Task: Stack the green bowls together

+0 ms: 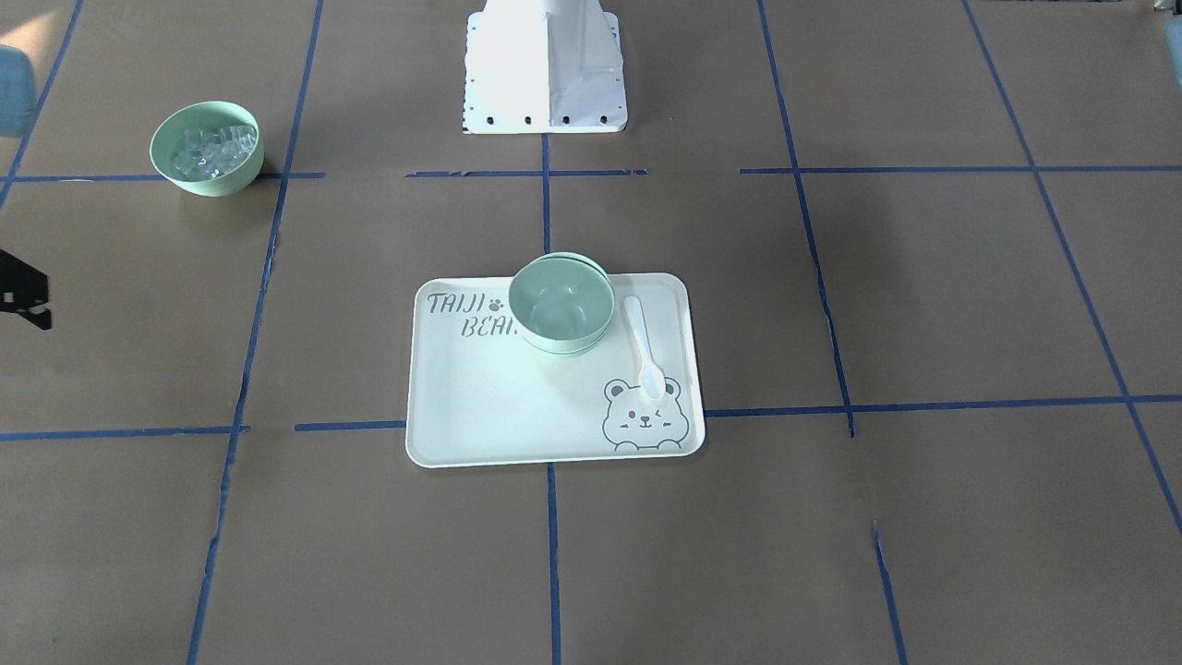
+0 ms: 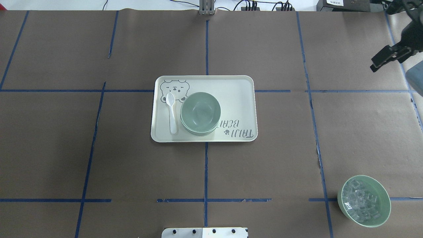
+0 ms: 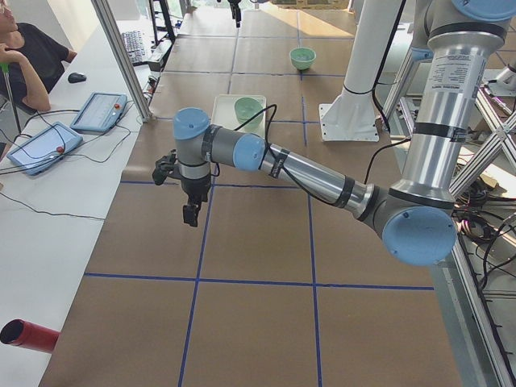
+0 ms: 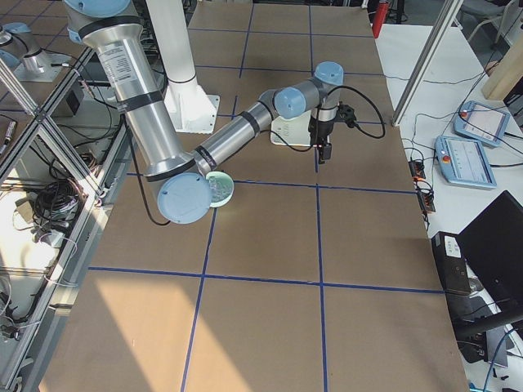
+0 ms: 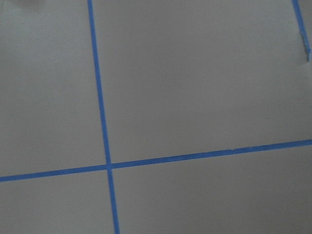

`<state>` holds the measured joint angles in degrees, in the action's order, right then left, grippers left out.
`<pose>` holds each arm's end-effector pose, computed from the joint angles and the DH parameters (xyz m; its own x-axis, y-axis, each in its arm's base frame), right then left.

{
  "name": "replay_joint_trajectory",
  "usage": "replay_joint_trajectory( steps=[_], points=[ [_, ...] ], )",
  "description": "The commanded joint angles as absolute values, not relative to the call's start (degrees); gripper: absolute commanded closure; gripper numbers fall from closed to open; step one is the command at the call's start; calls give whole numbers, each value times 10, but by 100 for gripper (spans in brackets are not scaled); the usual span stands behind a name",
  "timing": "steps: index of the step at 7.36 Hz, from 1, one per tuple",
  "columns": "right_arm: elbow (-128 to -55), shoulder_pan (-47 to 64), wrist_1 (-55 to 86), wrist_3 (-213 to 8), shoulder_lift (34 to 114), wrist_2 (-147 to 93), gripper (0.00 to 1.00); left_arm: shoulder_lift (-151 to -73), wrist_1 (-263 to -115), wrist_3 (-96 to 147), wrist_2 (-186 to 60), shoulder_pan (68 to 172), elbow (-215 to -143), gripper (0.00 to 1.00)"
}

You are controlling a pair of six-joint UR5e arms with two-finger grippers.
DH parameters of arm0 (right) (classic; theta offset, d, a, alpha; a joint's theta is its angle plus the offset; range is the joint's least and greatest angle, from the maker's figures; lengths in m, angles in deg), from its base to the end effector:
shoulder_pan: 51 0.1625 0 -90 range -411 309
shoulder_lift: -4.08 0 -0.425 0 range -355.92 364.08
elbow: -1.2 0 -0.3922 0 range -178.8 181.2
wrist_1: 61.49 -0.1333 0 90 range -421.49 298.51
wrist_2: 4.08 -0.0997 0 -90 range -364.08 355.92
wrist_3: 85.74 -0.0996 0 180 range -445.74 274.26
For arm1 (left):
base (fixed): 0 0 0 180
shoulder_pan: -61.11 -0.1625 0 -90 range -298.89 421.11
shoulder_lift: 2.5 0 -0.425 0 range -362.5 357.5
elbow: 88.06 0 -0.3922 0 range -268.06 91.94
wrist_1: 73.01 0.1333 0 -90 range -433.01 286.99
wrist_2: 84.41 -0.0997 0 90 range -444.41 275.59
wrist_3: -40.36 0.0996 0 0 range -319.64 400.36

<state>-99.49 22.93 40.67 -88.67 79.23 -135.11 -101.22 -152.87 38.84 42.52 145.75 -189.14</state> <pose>-0.0945 -0.5734 0.4542 0.6957 -0.3065 0.6496 0.2340 0.9518 0.1985 -0.0222 -0.5496 0.5115 0.7886 0.1490 -0.5966 -0.0712 0.9858 0.1520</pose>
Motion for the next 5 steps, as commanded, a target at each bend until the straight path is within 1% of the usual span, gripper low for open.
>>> replay_joint_trajectory(
  steps=[1,2,3,5],
  points=[
    [-873,359,403,-695,832,-1408,0,-980,-1521,482,441,1499,-1854,0],
    [-837,394,400,-666,836,-1412,0,-957,-1525,501,443,1507,-1854,0],
    [-835,398,399,-665,841,-1401,0,-947,-1526,511,443,1510,-1854,0],
    [-836,405,377,-671,879,-1406,0,-932,-1527,510,443,1510,-1851,0]
  ],
)
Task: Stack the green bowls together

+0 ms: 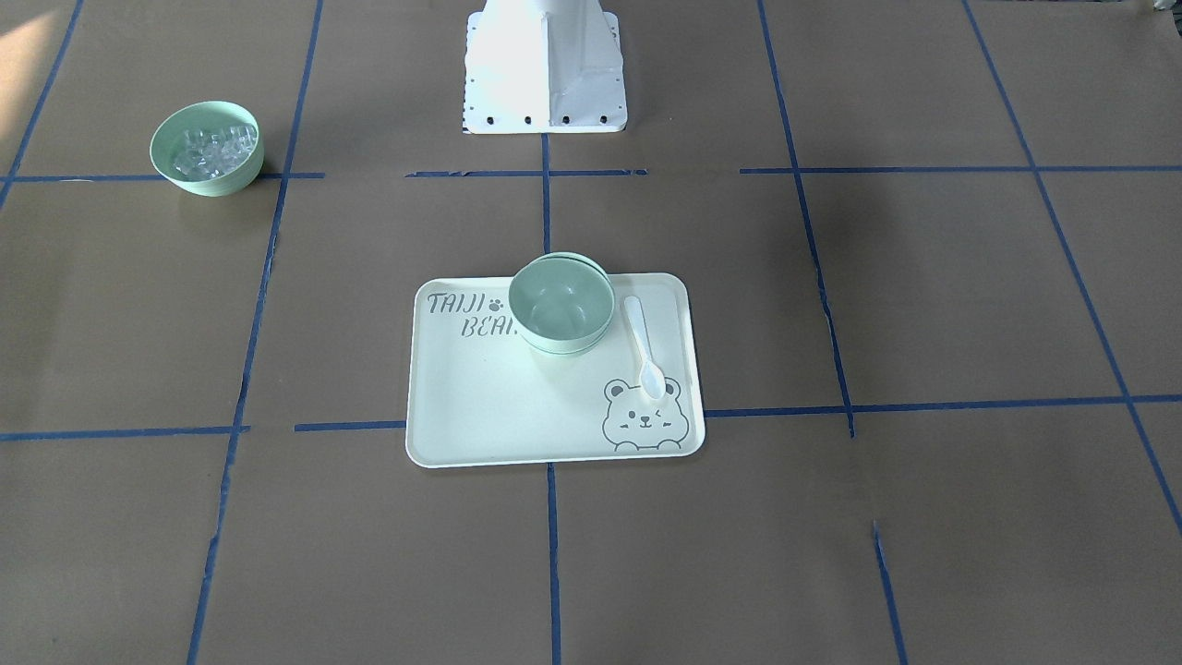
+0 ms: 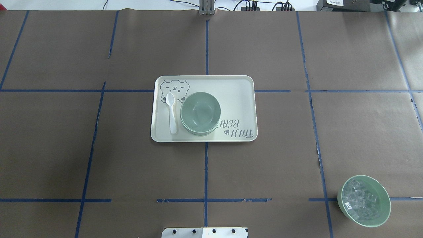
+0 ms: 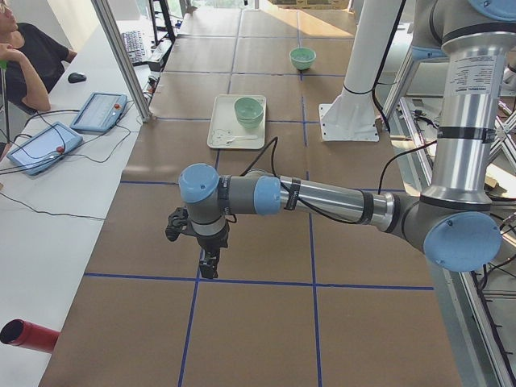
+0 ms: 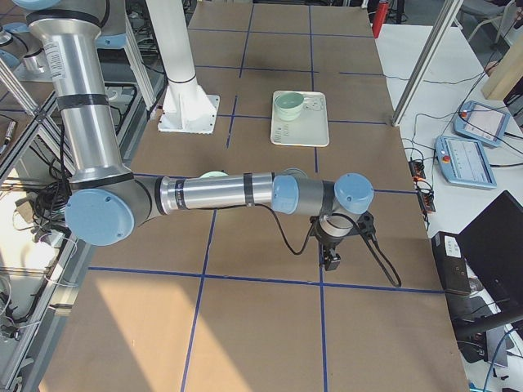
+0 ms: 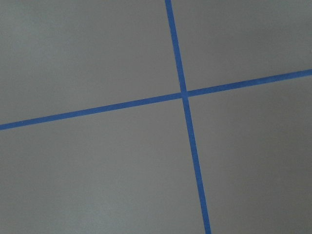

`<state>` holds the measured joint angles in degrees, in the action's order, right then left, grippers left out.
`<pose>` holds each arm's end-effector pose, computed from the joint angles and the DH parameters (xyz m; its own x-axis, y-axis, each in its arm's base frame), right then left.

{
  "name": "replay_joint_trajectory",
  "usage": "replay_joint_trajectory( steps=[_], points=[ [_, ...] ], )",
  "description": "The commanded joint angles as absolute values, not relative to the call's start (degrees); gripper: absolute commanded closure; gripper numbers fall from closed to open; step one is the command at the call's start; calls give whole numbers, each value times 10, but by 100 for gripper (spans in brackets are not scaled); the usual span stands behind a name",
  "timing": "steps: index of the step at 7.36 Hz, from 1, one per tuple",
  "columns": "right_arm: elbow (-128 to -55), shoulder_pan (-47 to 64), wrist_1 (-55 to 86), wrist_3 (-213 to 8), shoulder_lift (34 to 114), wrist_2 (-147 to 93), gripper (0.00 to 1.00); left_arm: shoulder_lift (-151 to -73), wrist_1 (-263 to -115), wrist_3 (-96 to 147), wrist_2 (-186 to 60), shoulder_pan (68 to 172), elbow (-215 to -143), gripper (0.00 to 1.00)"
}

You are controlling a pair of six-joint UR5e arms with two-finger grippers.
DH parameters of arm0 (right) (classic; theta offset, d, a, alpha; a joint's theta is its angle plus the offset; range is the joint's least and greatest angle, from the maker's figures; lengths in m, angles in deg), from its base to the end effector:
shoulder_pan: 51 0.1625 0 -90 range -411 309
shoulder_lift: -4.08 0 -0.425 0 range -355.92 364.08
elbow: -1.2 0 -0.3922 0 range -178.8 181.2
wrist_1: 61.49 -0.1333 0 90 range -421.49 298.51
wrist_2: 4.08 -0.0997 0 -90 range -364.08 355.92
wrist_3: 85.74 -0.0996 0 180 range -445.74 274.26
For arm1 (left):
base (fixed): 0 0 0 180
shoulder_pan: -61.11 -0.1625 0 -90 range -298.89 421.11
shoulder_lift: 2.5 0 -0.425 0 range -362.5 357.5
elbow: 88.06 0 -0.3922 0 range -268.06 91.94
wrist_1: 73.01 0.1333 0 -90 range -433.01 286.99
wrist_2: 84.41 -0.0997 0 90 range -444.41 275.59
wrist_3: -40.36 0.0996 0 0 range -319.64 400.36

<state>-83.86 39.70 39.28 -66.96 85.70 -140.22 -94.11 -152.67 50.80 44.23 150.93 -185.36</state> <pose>0.0681 -0.5427 0.6406 0.6588 -0.2242 0.7181 0.2112 0.9713 0.1094 -0.0695 -0.4974 0.6068 0.7676 0.1682 -0.6184 -0.1446 0.9855 0.0886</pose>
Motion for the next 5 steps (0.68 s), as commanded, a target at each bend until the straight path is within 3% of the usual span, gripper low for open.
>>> replay_joint_trajectory(
  steps=[1,5],
  points=[
    [-840,415,359,-670,902,-1425,0,-931,-1527,510,443,1510,-1844,0],
    [-845,425,276,-718,944,-1446,0,-922,-1527,505,472,1510,-1841,0]
  ],
)
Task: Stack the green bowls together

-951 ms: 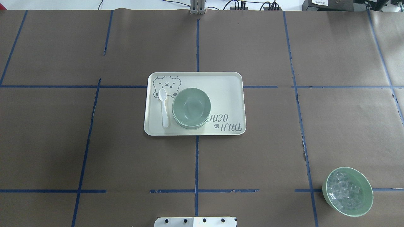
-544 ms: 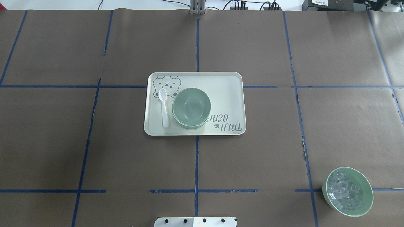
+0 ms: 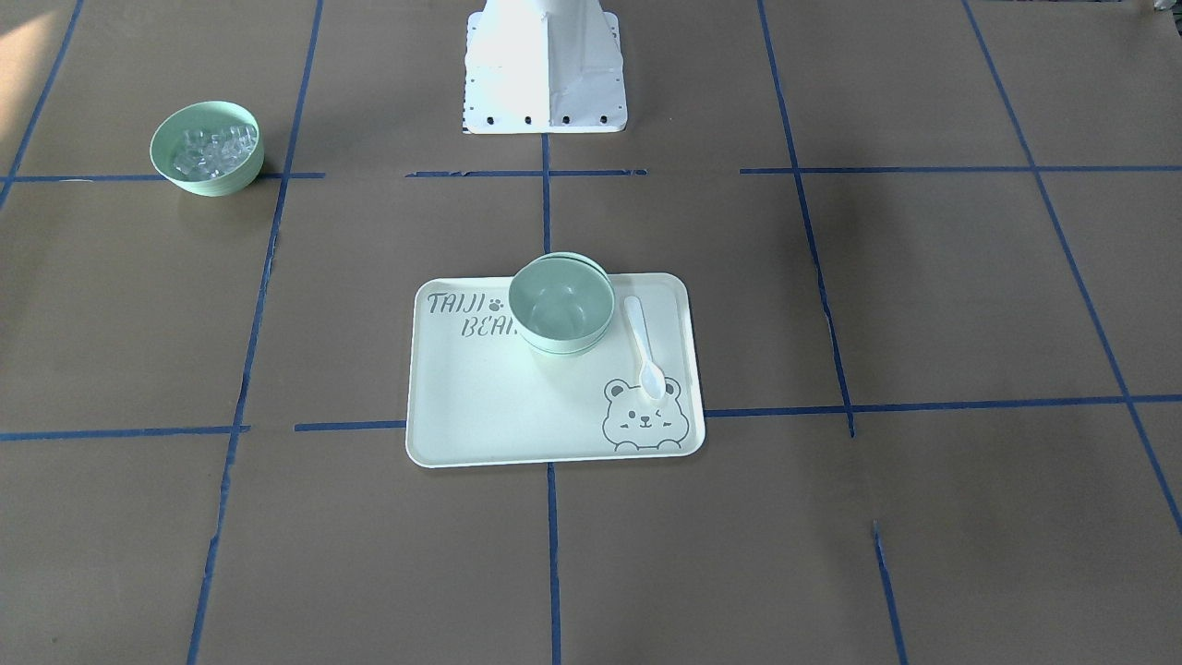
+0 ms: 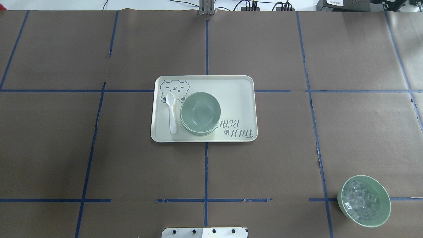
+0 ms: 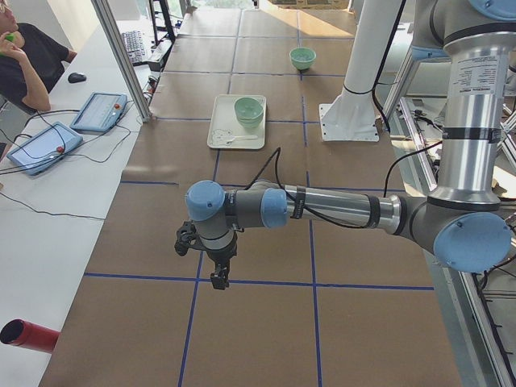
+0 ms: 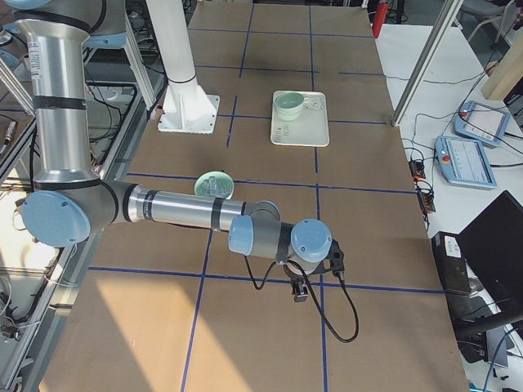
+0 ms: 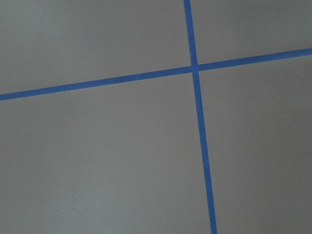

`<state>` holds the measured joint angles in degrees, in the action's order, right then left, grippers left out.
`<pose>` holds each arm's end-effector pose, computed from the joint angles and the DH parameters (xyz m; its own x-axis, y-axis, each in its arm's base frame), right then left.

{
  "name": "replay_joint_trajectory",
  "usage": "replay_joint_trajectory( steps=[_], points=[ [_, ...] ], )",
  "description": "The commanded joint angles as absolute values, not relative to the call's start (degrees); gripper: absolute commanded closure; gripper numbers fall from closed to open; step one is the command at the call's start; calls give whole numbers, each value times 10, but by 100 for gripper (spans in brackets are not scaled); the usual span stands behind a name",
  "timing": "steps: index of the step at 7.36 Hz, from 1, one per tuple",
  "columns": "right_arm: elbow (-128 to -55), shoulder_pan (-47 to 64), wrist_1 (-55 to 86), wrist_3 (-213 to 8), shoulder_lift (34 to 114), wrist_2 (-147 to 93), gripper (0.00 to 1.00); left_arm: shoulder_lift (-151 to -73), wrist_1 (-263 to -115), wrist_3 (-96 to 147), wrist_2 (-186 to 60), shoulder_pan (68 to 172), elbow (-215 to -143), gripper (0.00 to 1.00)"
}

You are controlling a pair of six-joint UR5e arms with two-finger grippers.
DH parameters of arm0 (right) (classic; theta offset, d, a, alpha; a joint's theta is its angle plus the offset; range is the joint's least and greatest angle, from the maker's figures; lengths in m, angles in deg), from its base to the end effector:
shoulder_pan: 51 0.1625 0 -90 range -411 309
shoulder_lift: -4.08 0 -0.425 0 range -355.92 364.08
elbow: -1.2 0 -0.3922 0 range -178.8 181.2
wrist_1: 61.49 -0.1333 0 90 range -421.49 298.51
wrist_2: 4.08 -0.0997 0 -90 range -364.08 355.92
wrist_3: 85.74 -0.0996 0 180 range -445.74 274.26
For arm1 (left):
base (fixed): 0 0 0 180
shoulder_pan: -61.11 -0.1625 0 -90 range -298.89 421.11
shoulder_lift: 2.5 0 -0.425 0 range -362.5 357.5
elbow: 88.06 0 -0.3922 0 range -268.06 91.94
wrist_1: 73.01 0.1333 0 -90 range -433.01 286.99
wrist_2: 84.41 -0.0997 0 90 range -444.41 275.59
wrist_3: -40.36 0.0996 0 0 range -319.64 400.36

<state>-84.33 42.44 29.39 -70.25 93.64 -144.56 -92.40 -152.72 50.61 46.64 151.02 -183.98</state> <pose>0.0857 -0.4841 0.6867 0.6243 -0.1653 0.7635 0.1110 0.9862 0.1228 -0.0671 -0.4831 0.6304 0.7419 0.1282 -0.6581 -0.1357 0.9899 0.0398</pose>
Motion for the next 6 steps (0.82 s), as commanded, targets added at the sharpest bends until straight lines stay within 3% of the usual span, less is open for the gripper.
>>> replay_joint_trajectory(
  steps=[1,6],
  points=[
    [-845,425,260,-718,952,-1446,0,-922,-1528,505,472,1509,-1841,0],
    [-855,439,249,-720,947,-1444,0,-923,-1528,504,472,1510,-1842,0]
  ],
)
